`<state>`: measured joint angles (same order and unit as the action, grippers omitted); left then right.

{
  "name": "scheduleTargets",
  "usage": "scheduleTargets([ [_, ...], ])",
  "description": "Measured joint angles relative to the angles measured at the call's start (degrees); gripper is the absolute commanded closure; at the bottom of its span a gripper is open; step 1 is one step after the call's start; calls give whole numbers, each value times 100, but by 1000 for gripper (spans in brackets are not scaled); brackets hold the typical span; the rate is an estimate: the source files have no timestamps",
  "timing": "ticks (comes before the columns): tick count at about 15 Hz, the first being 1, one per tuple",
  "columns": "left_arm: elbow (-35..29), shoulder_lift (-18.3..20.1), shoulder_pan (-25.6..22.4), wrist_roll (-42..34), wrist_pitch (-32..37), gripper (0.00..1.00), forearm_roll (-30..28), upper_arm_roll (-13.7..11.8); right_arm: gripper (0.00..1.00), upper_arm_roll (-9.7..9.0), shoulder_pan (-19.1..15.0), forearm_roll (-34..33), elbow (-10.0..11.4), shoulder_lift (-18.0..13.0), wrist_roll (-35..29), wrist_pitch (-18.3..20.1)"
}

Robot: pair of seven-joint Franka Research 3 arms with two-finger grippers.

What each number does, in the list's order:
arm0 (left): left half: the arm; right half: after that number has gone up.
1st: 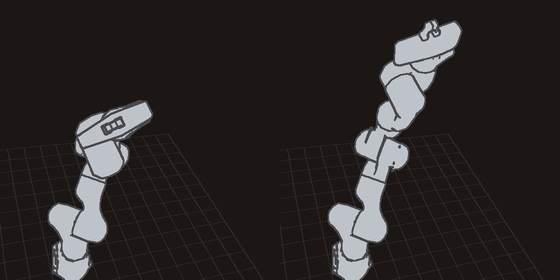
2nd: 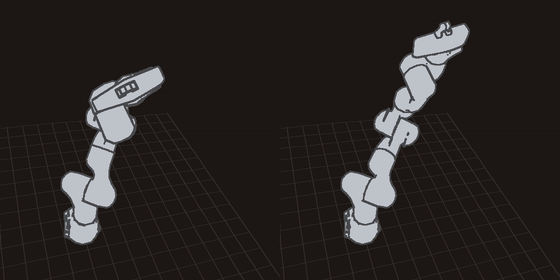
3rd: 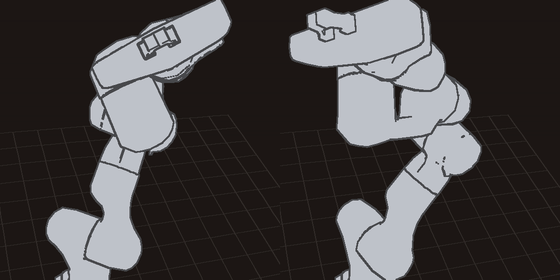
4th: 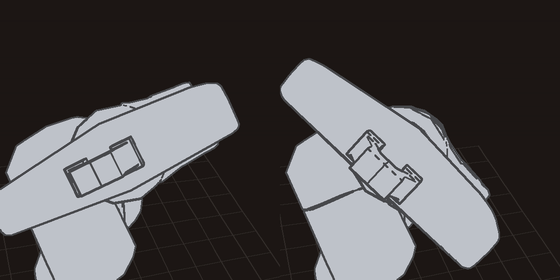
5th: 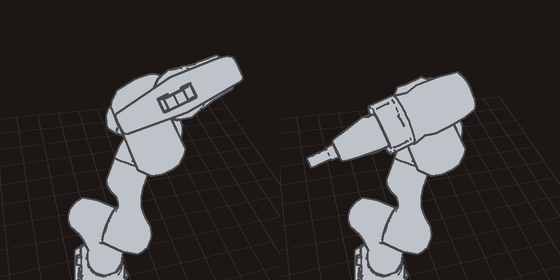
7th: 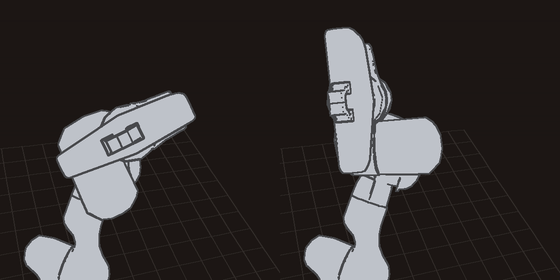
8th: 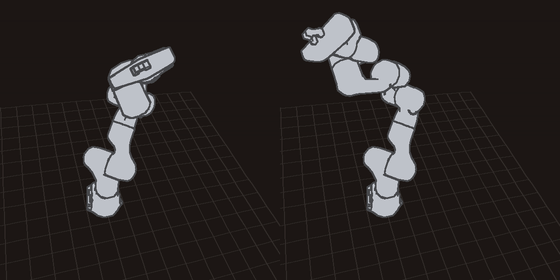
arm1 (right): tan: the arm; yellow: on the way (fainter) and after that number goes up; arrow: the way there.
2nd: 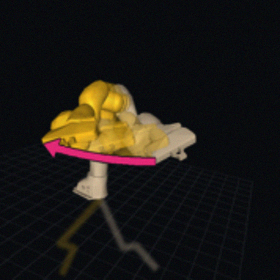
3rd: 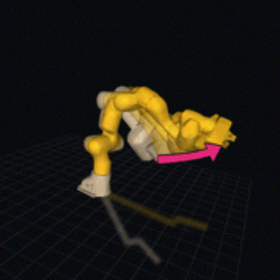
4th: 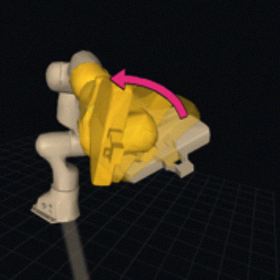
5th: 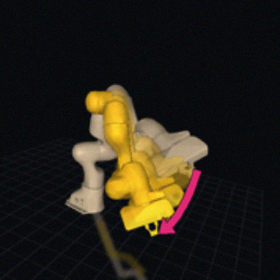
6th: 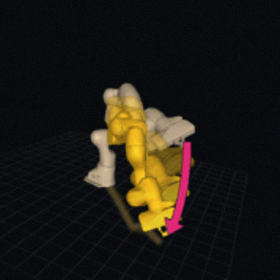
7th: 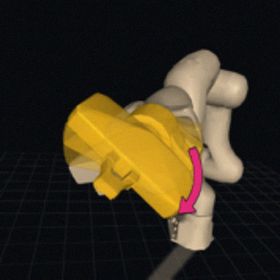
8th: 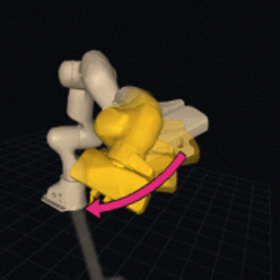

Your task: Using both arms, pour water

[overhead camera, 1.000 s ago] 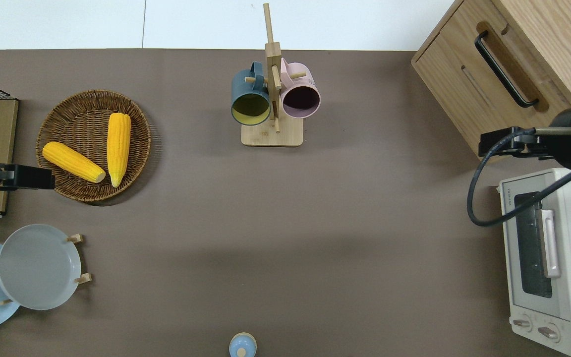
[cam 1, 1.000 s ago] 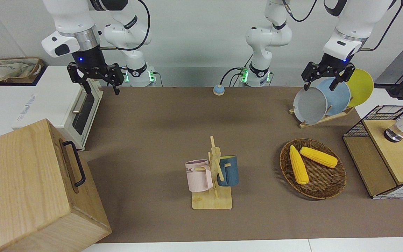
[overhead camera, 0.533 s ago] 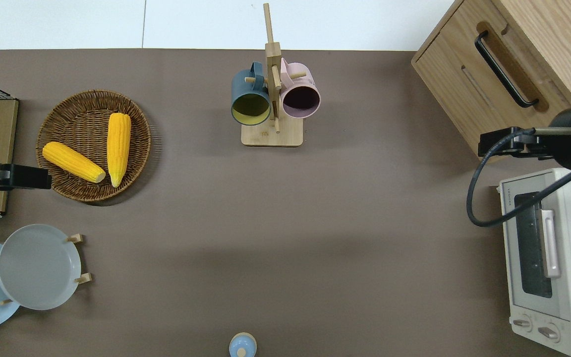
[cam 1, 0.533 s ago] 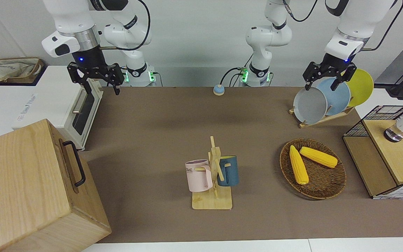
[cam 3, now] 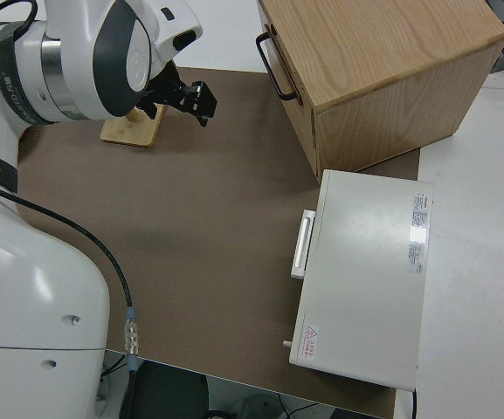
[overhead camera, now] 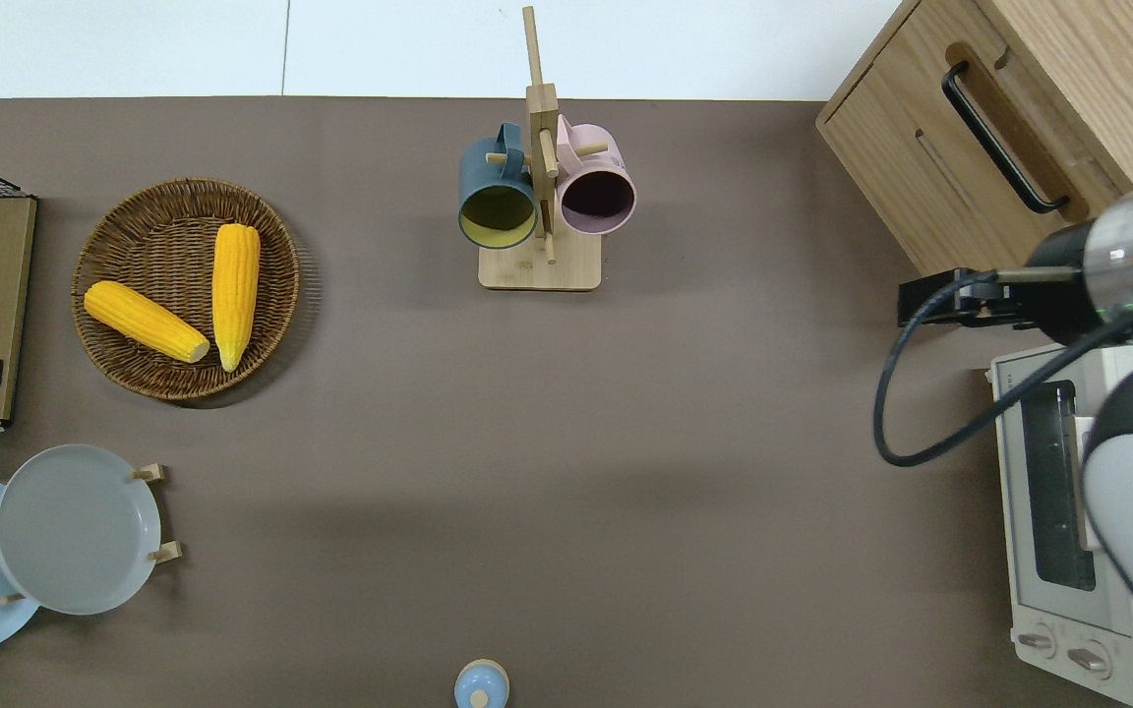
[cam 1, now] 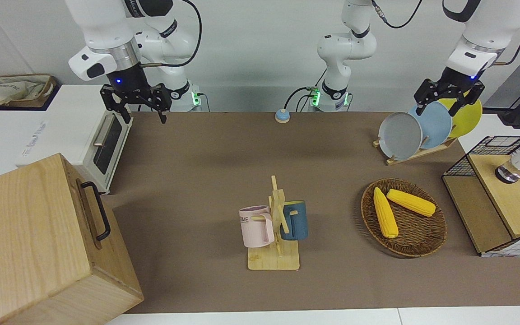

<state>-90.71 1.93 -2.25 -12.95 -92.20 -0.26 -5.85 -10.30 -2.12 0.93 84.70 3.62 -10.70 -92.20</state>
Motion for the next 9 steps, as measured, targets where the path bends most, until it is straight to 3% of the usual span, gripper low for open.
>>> scheduleTargets([
  [4, 32, -202, -637, -929, -146, 5, -3, -183, 11, -23, 602, 6, 75, 347, -24, -144],
  [9, 264, -598, -1501, -1993, -498, 5, -33, -217, 11, -27, 1239, 6, 105, 987, -196, -1029],
])
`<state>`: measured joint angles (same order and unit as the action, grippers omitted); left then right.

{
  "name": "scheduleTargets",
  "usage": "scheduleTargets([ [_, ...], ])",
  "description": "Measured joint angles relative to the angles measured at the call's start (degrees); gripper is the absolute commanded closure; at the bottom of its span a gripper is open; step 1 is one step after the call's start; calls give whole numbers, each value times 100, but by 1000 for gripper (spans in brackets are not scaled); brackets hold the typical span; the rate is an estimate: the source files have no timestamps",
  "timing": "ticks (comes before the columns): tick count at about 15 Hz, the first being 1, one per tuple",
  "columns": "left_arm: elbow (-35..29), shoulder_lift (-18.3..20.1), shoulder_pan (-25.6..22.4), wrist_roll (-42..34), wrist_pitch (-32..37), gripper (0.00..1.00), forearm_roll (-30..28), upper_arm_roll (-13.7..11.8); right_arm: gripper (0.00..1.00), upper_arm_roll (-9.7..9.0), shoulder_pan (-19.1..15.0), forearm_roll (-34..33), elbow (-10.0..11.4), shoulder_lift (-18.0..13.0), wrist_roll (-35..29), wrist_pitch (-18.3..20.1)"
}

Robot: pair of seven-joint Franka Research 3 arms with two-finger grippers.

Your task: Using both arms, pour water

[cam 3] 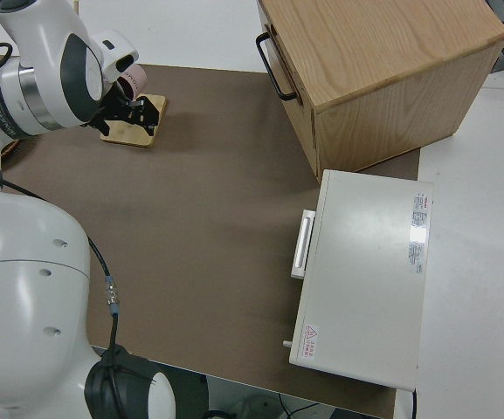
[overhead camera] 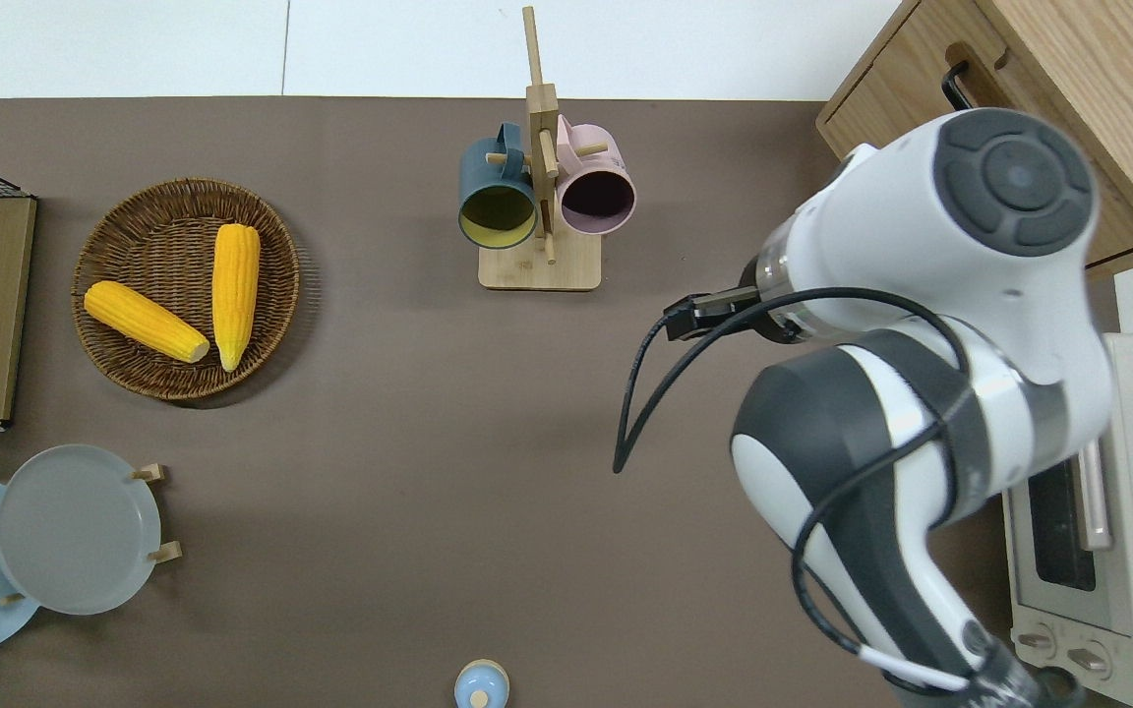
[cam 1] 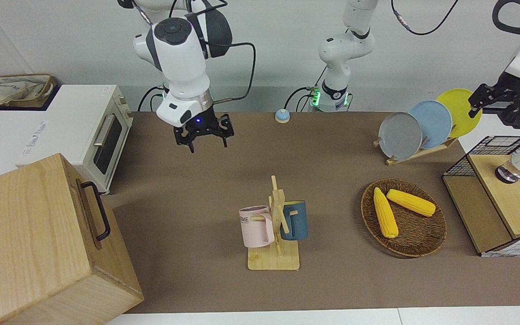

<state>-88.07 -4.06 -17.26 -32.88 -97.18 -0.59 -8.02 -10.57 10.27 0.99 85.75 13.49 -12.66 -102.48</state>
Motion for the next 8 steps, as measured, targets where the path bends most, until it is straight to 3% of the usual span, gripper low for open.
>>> scheduleTargets([
  [4, 37, -289, -666, -886, -430, 5, -393, -8, 15, 7, 139, -15, 9, 501, 1, -895],
  [8, 51, -504, -1183, -1588, -971, 5, -1099, -11, 17, 20, 138, -185, 5, 805, 170, -1855],
])
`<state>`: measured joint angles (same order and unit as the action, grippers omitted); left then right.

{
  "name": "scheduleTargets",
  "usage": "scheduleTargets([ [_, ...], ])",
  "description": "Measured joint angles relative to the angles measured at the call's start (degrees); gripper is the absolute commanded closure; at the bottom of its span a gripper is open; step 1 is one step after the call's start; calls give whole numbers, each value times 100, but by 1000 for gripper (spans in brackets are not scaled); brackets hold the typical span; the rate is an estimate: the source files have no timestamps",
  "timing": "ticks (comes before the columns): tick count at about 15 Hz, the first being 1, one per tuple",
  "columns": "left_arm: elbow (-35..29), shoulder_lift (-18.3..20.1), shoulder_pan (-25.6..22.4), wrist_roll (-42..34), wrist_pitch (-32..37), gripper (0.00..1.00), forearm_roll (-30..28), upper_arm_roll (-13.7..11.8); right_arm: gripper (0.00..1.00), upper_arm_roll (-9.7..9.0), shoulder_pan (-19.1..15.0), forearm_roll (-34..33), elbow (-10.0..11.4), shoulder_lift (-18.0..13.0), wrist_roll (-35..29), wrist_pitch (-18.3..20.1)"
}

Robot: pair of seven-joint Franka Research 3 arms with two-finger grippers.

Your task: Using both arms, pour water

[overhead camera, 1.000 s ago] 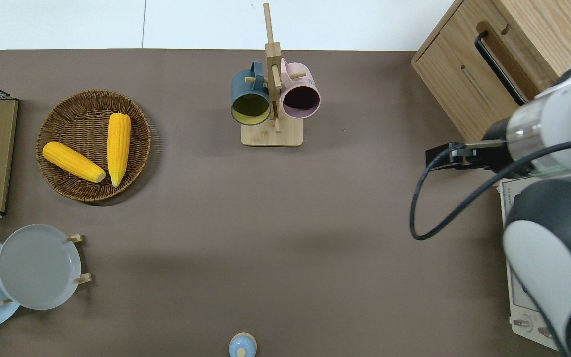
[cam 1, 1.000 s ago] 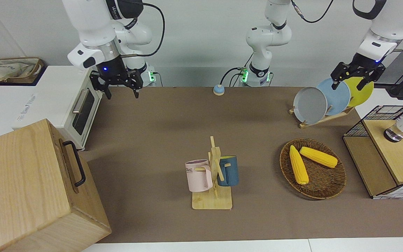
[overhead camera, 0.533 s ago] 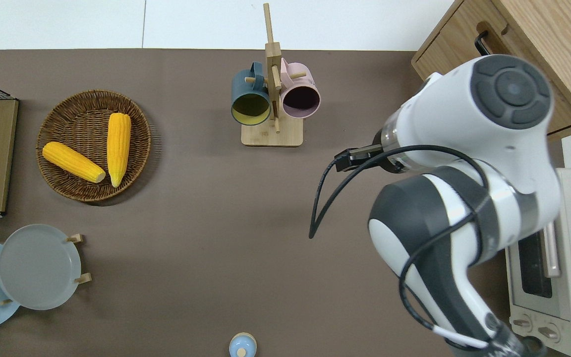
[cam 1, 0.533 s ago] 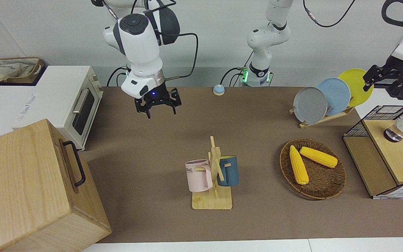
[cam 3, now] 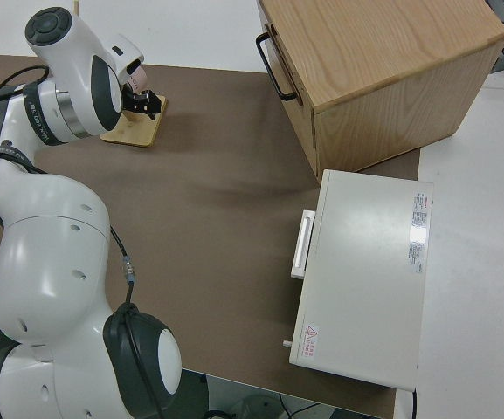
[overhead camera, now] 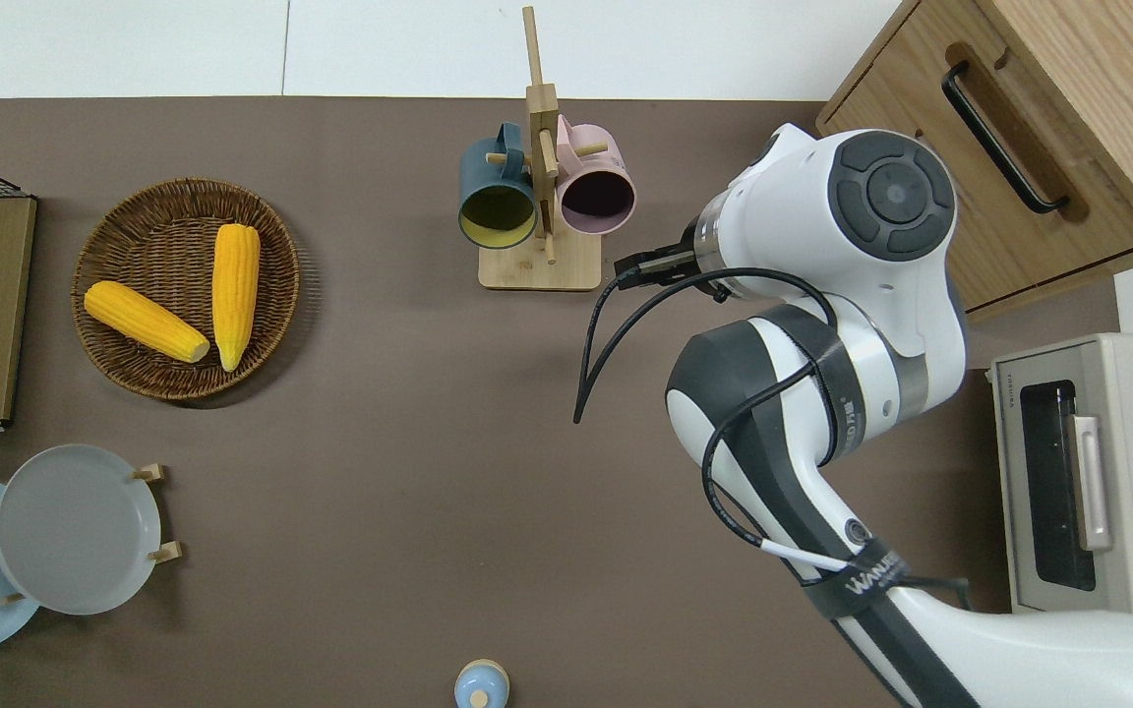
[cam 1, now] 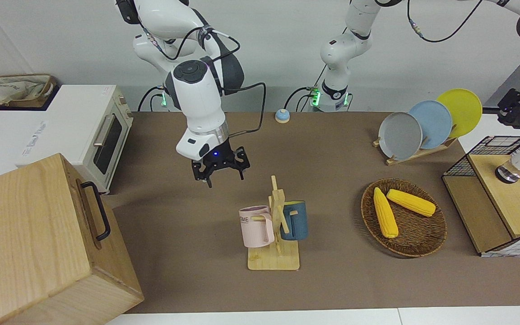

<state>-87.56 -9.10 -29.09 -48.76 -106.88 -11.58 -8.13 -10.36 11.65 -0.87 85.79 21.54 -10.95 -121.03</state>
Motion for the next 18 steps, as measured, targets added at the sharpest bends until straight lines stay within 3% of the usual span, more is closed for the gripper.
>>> scheduleTargets([
  [6, 7, -119, -83, -93, -1012, 2, -798, 29, 17, -1, 19, -372, -8, 392, 74, -1214],
  [9, -63, -286, -84, -93, -1388, 2, -1217, 29, 38, -3, 107, -399, -62, 584, 124, -1570],
  [15, -371, -469, -71, -93, -2154, 2, -1792, 107, 247, 41, 132, -403, -501, 852, 692, -1679],
  [18, -510, -469, -65, -93, -2354, 2, -1964, 142, 418, 60, 112, -403, -574, 948, 956, -1928],
])
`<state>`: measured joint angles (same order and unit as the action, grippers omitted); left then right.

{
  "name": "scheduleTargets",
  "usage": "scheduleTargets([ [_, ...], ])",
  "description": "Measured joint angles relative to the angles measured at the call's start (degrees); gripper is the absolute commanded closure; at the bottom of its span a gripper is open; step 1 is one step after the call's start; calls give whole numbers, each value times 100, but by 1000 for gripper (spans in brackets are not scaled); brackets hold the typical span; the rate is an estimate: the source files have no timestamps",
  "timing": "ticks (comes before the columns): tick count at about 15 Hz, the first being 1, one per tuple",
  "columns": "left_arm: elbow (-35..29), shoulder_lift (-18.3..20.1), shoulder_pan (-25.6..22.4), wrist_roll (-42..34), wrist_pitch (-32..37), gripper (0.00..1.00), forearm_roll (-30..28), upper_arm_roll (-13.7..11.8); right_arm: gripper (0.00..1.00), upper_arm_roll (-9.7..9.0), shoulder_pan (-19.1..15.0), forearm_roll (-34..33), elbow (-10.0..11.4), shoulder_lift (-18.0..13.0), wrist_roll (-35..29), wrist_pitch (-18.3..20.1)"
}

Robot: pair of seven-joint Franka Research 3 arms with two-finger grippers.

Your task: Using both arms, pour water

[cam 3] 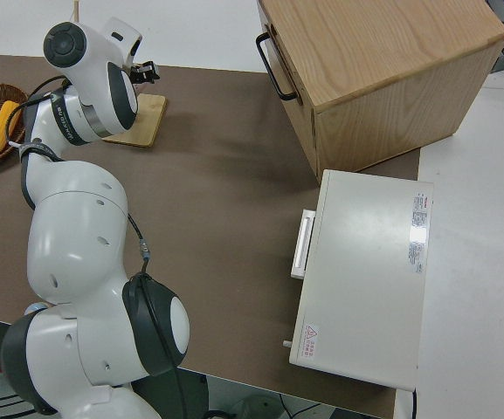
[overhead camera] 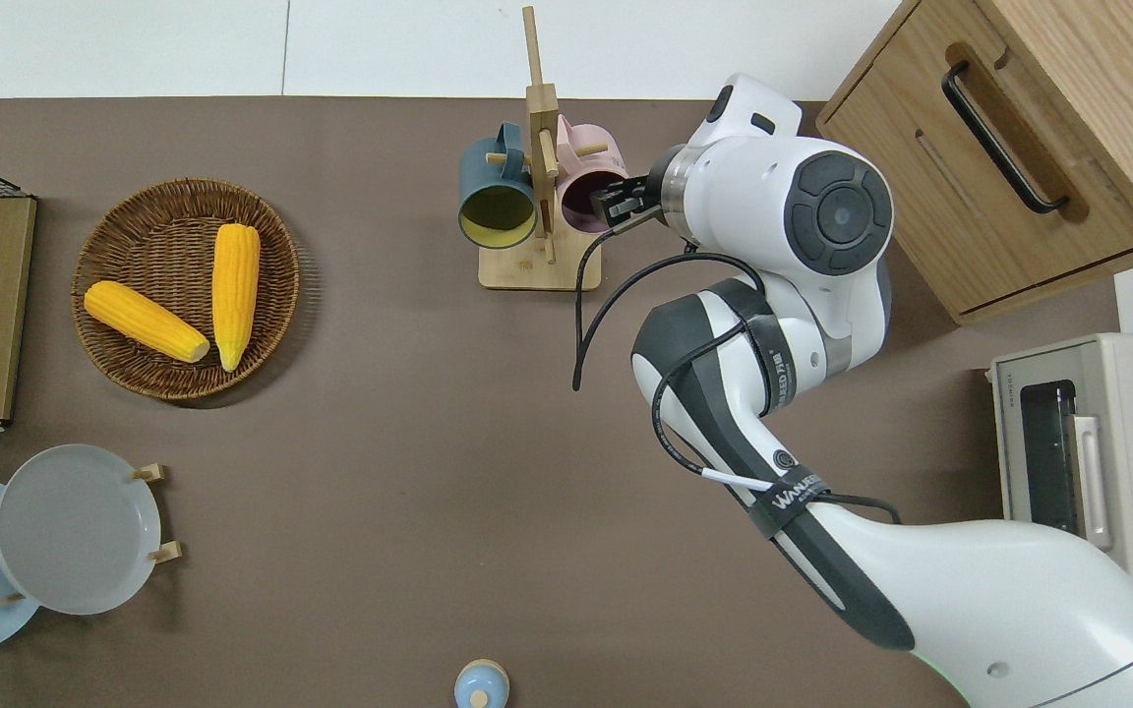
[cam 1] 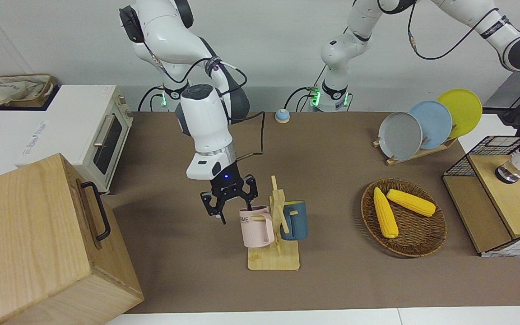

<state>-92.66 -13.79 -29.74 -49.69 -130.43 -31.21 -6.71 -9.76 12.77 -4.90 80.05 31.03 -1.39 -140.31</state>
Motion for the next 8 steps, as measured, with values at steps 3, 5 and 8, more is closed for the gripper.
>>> scheduleTargets([
  [3, -170, 0, 3, -170, -292, 2, -22, 48, 492, 1, -1, 0, -24, 61, 102, -47],
  [5, -290, 0, 3, -363, -439, 2, -53, 83, 617, -4, 6, 0, -40, 73, 112, -47],
  [8, -413, 0, 3, -614, -525, 5, -272, 93, 862, -13, 13, 0, -49, 74, 116, -48],
])
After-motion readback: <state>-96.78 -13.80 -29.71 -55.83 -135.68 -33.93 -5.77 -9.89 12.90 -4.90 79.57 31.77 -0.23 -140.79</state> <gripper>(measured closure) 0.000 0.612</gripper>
